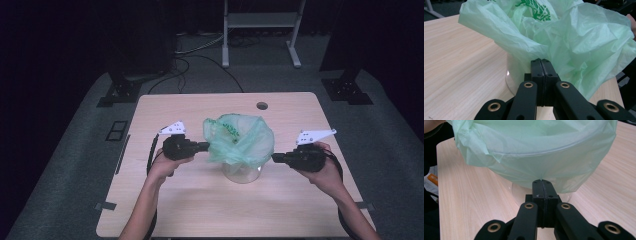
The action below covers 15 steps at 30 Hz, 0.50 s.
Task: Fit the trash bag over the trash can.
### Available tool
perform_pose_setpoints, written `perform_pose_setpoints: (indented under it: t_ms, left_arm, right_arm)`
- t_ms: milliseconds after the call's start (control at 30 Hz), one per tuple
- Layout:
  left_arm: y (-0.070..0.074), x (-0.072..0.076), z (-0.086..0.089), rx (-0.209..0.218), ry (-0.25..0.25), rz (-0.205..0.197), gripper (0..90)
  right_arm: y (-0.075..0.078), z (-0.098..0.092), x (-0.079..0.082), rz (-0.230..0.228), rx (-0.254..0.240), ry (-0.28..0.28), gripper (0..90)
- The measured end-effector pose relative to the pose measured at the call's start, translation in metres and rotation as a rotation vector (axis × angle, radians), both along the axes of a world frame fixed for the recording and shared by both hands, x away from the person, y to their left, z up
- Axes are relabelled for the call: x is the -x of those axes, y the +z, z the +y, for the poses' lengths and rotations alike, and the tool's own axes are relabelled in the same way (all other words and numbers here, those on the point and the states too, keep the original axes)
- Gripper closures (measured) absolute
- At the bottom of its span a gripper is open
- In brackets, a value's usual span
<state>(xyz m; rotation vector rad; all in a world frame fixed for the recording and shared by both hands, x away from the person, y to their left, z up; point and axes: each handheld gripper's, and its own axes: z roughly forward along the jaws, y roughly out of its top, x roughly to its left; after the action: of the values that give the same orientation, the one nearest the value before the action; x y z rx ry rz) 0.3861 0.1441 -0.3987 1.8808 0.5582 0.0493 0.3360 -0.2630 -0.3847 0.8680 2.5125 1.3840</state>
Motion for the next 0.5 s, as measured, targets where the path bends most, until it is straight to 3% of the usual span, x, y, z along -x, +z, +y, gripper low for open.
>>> perform_pose_setpoints:
  t_ms: [200, 500]
  left_arm:
    - [-0.004, 0.0, 0.001, 0.002, 0.004, 0.012, 90.0]
    - [-0.019, 0.0, 0.004, 0.007, -0.002, 0.046, 90.0]
  right_arm:
    - [0.001, 0.0, 0.002, 0.005, 0.006, -0.008, 90.0]
    - [-0.008, 0.0, 0.003, 0.034, 0.066, 0.014, 90.0]
